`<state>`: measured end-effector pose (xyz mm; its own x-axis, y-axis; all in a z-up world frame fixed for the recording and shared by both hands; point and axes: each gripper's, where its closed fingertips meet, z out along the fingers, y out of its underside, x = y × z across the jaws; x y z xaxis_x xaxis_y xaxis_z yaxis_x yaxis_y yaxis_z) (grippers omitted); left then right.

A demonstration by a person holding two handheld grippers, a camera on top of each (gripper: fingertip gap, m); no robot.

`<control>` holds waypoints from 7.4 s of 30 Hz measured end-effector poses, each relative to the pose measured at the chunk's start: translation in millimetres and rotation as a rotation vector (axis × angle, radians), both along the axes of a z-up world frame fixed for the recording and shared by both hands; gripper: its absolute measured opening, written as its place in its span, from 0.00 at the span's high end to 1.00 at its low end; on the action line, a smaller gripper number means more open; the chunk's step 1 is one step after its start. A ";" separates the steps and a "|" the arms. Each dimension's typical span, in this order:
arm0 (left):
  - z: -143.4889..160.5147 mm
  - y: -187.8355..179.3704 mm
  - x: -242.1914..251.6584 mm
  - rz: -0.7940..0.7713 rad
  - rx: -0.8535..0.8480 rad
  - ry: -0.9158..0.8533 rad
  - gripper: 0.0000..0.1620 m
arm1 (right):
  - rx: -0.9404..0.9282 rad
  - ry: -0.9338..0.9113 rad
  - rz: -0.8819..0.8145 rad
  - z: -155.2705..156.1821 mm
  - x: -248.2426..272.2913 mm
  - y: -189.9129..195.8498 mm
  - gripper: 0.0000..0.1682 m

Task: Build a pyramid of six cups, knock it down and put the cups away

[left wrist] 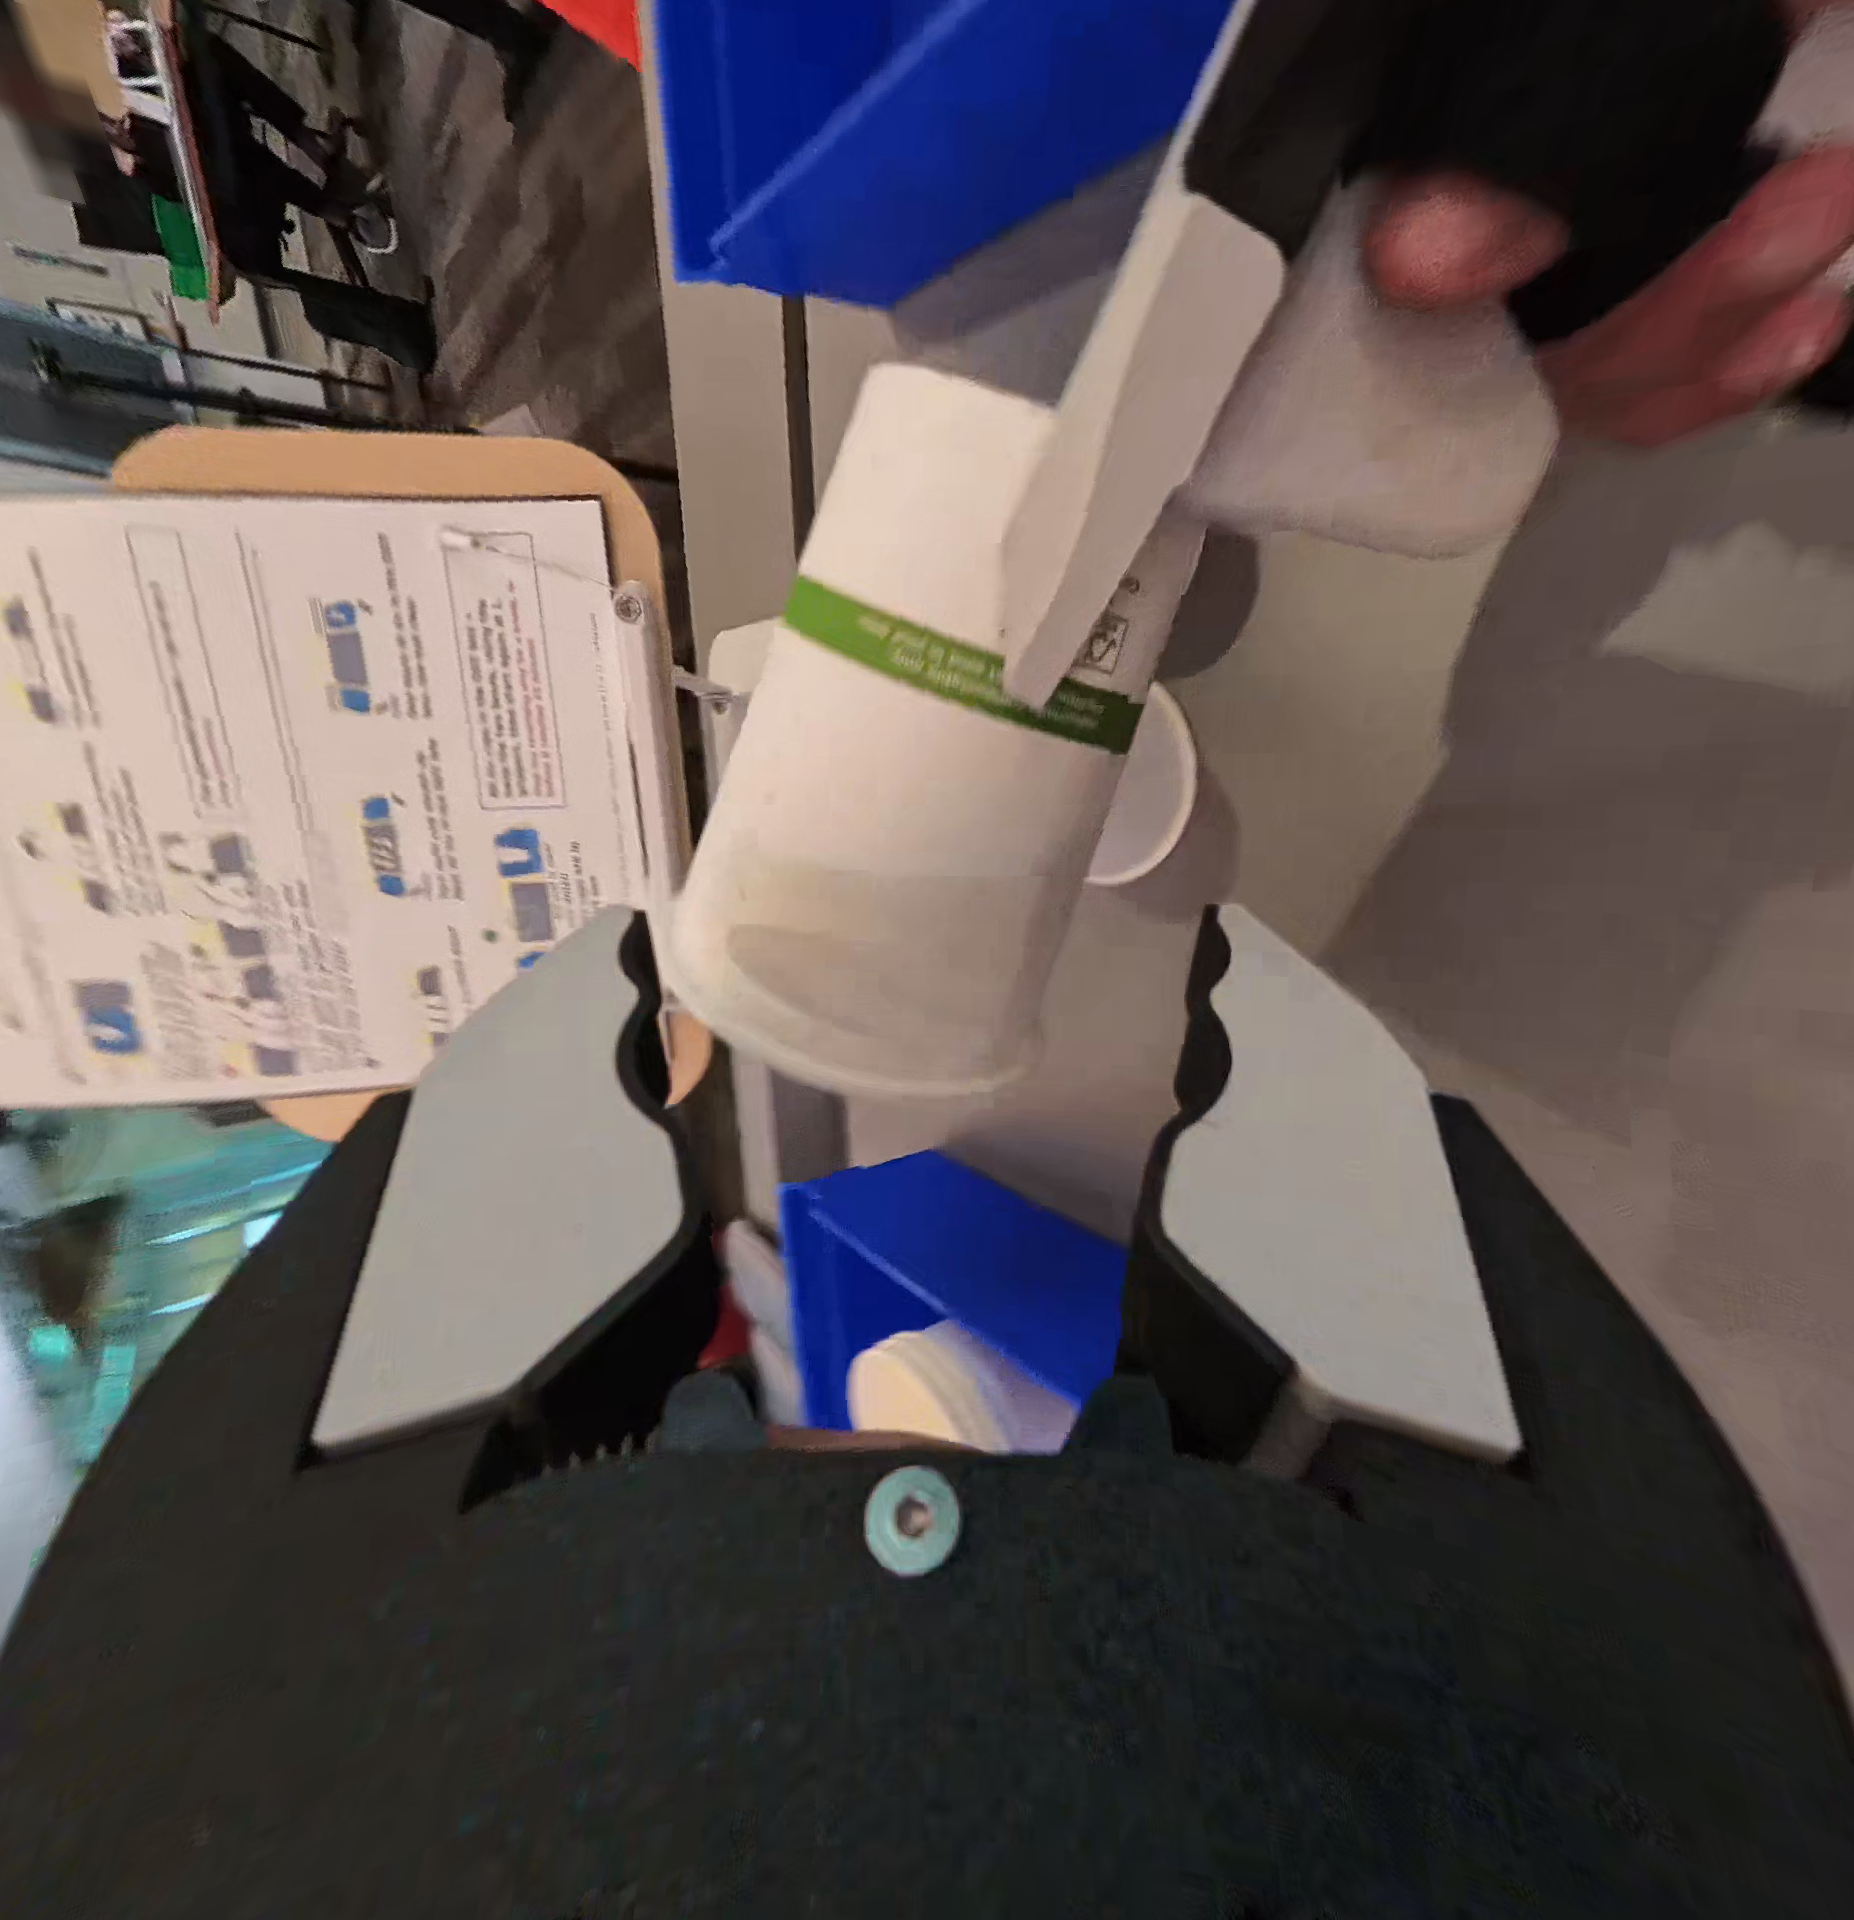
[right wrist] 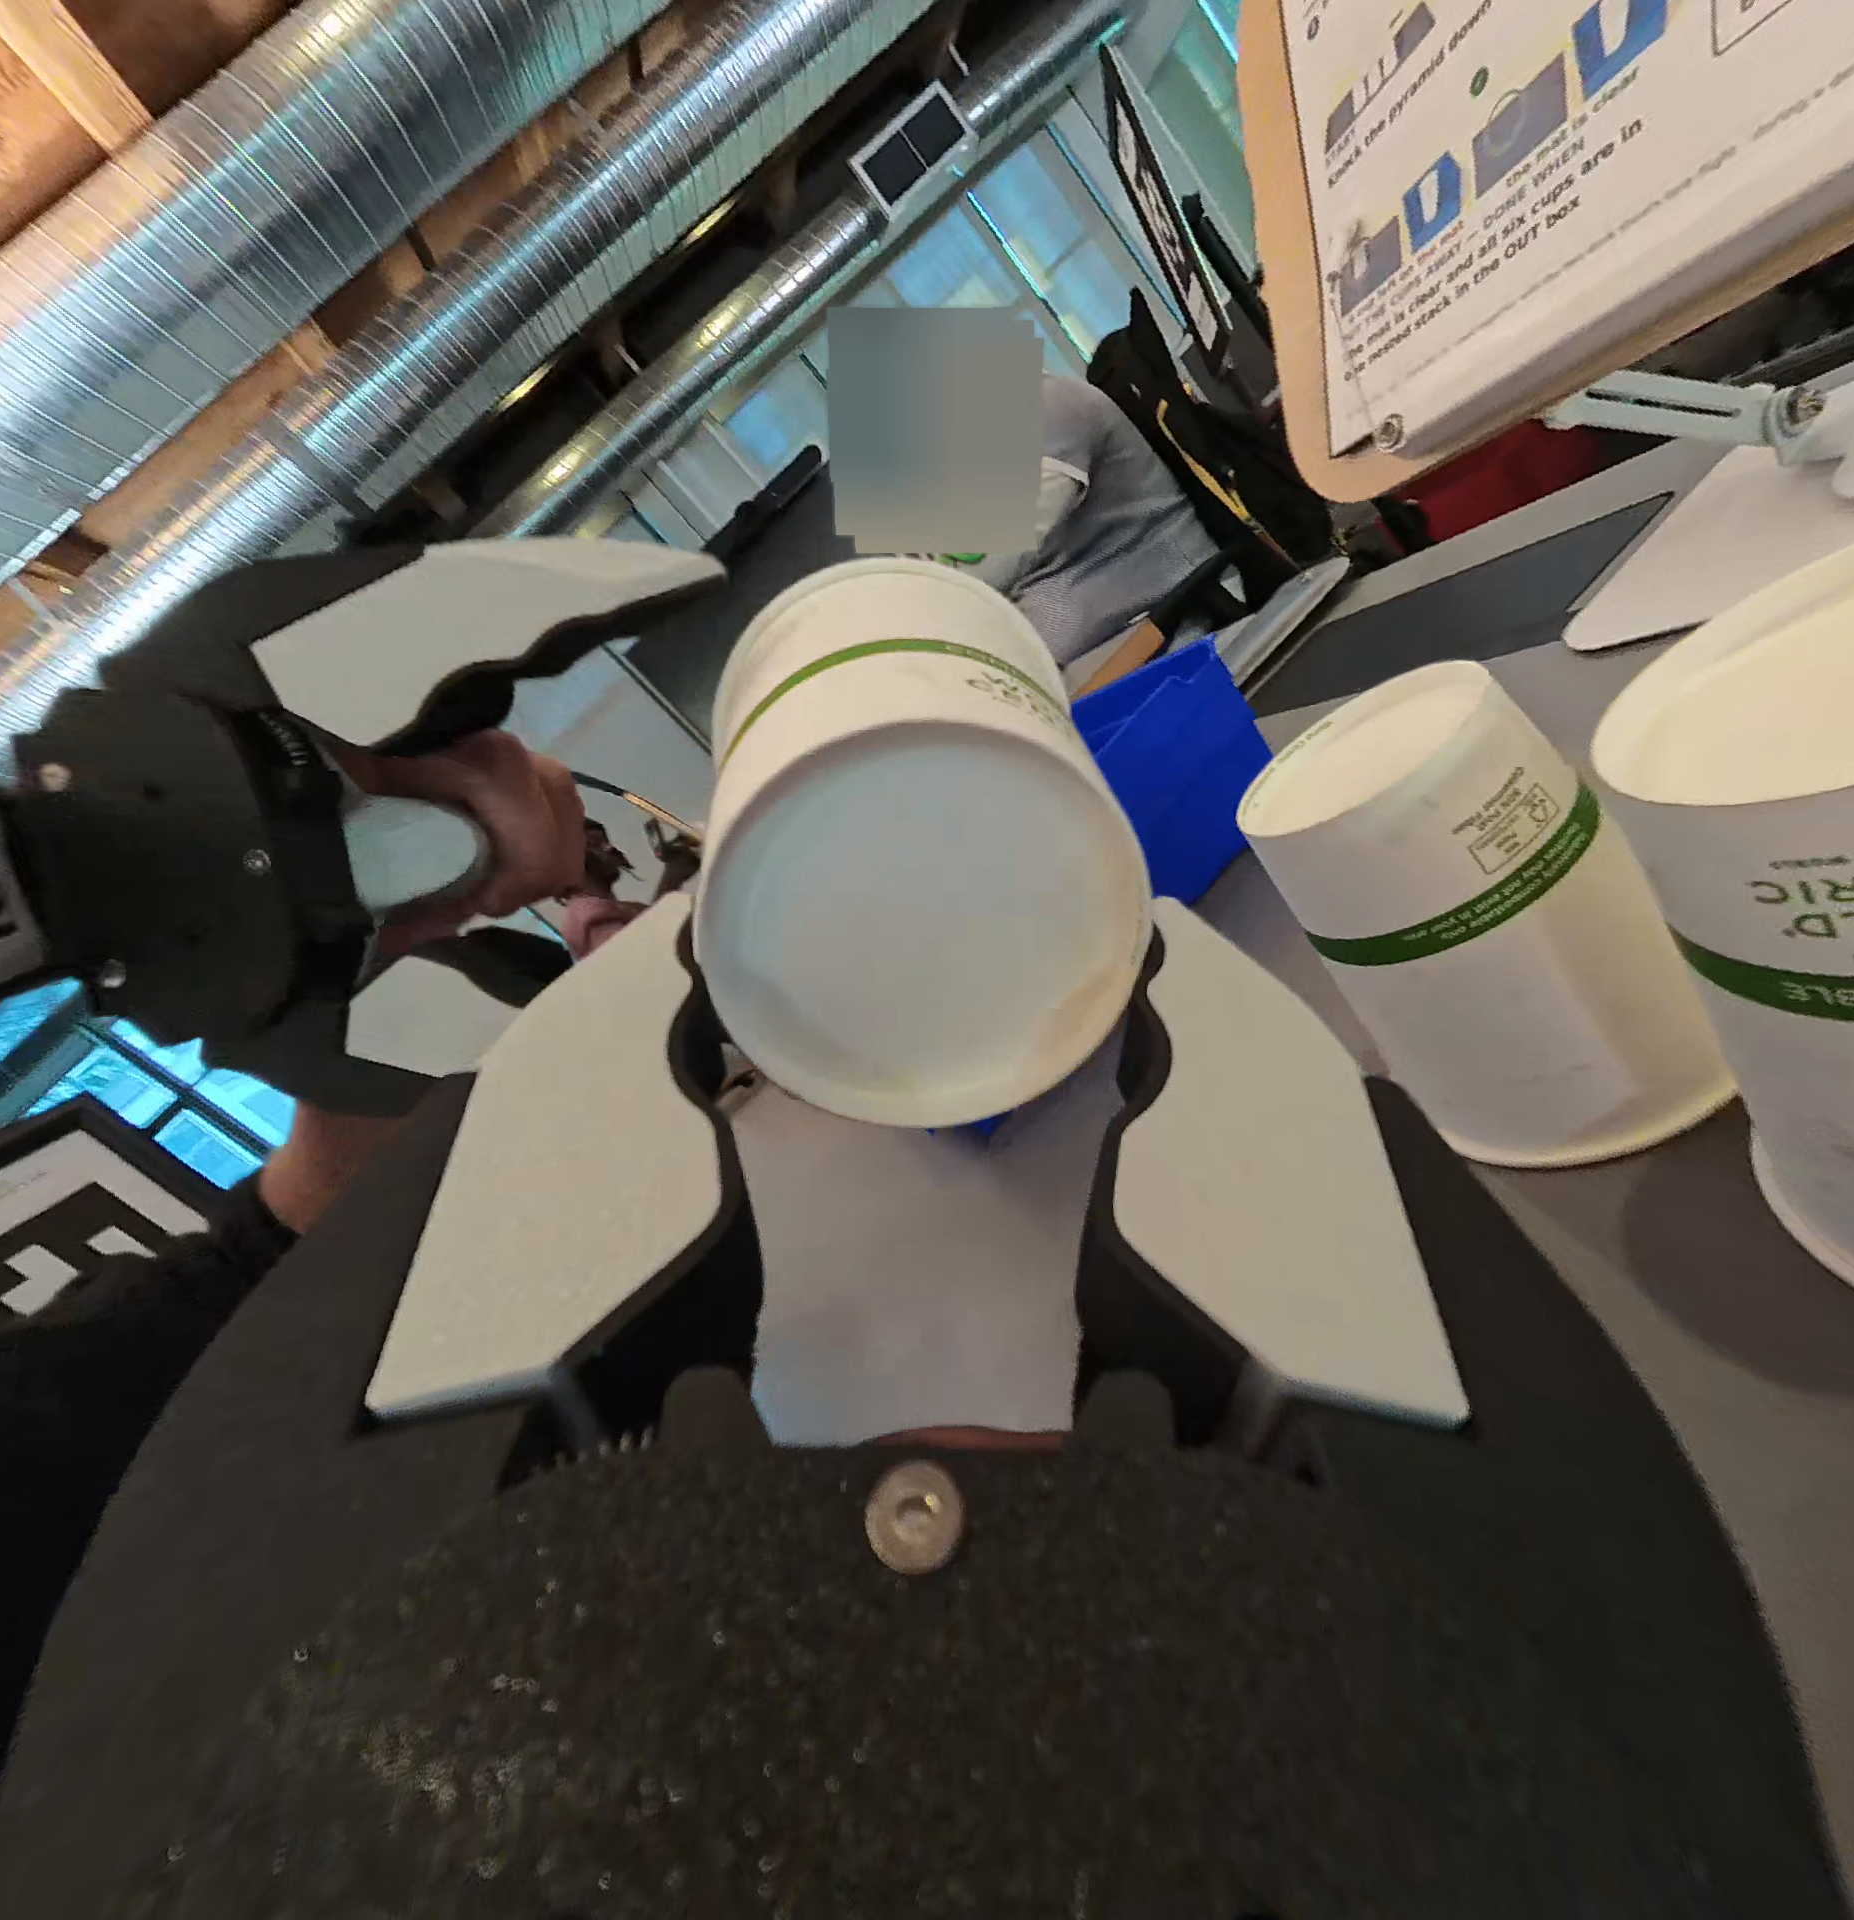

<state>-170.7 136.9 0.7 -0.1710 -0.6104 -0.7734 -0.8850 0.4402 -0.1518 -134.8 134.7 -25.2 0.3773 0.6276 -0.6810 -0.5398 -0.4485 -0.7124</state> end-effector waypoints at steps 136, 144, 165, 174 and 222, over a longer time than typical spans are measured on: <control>19.8 117.2 -232.6 0.431 -0.649 -0.165 0.98 | 0.062 -0.320 0.040 -60.1 9.9 -78.0 0.61; 105.0 88.4 -197.7 0.264 -0.619 -0.329 0.98 | 0.077 -0.163 0.024 -41.5 -5.2 -49.9 0.57; 139.0 -8.4 14.5 -0.231 -0.699 -0.429 0.98 | 0.141 0.942 0.130 100.1 -7.8 9.0 0.55; 126.6 -10.7 6.1 -0.197 -0.660 -0.465 0.85 | 0.145 0.832 0.092 92.1 -5.1 11.7 0.56; -121.6 -104.8 -59.9 0.314 -0.964 -0.833 0.70 | 0.159 -1.349 0.329 37.7 33.3 124.3 0.57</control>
